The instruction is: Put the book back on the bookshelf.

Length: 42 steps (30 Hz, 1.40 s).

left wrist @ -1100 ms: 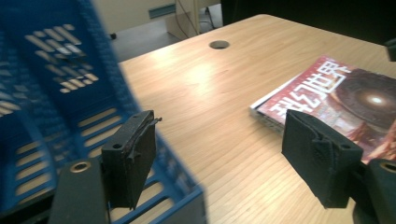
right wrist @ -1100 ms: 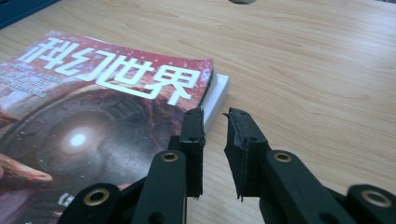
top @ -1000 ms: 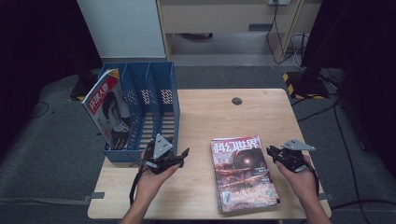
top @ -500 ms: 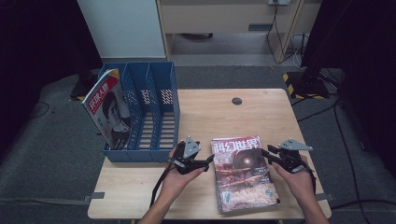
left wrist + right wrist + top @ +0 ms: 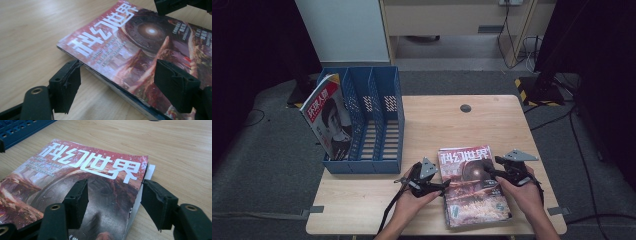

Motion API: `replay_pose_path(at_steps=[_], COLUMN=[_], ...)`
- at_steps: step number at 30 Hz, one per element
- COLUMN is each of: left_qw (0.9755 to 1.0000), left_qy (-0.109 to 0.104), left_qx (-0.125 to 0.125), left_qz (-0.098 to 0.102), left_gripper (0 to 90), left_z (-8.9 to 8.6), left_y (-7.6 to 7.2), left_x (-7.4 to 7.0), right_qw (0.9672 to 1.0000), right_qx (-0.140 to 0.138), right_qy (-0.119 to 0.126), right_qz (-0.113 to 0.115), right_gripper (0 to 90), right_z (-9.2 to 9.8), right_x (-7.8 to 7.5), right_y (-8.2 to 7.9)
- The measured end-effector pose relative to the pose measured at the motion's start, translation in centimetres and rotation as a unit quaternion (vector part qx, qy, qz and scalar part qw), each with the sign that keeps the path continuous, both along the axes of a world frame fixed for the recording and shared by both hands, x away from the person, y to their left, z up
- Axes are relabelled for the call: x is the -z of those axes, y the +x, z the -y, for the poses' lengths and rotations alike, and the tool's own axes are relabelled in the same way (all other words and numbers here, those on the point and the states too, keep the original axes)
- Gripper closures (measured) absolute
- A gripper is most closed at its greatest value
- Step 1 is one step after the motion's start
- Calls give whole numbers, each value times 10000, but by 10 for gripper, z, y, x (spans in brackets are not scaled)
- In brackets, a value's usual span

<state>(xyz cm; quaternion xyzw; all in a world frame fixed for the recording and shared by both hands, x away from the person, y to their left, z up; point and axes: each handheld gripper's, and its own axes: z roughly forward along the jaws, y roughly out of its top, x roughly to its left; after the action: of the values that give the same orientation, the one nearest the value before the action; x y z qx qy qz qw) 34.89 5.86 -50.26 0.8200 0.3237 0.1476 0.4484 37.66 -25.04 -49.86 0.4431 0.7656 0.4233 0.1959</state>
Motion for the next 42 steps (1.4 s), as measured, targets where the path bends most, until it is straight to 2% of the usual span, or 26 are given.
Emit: replay_pose_path(at_steps=[2,4,8,11,17,19,21,25,27,29,36,42], left_qw=[10000,9999,9996,9995,9990,9989,9987,9976,9975,9974,9964,9957], left_qy=[19,-56,-104,-86,-126,-164,-177,-298,-320,-339,-465,-479], left_qx=[3,-3,2,-32,7,12,20,31,29,27,75,85], left_qz=[-47,-121,-253,-315,-418,-450,-478,-617,-623,-640,-703,-785], left_gripper=[197,195,190,182,178,174,171,168,166,165,157,143], left_z=[3,5,6,6,8,9,8,7,7,7,7,6], left_y=[0,0,1,1,1,1,2,4,5,5,7,8], left_x=[3,5,10,12,17,18,18,21,21,22,25,26], right_qw=[10000,9998,9994,9993,9994,9995,9994,9991,9988,9988,9989,9991], right_qx=[-23,-82,-222,-260,-236,-185,-111,-123,-210,-236,-249,-252], right_qy=[24,84,16,-10,53,-34,-110,-19,-14,-79,-77,-88], right_qz=[-50,-129,-261,-259,-247,-241,-316,-418,-440,-420,-386,-327], right_gripper=[361,338,310,292,249,198,188,209,217,211,238,260], right_z=[0,-1,-7,-9,-10,-10,-8,-6,-7,-9,-8,-9], right_x=[2,3,8,9,11,11,13,15,15,16,15,15], right_y=[1,1,2,2,1,2,3,4,4,4,3,3])
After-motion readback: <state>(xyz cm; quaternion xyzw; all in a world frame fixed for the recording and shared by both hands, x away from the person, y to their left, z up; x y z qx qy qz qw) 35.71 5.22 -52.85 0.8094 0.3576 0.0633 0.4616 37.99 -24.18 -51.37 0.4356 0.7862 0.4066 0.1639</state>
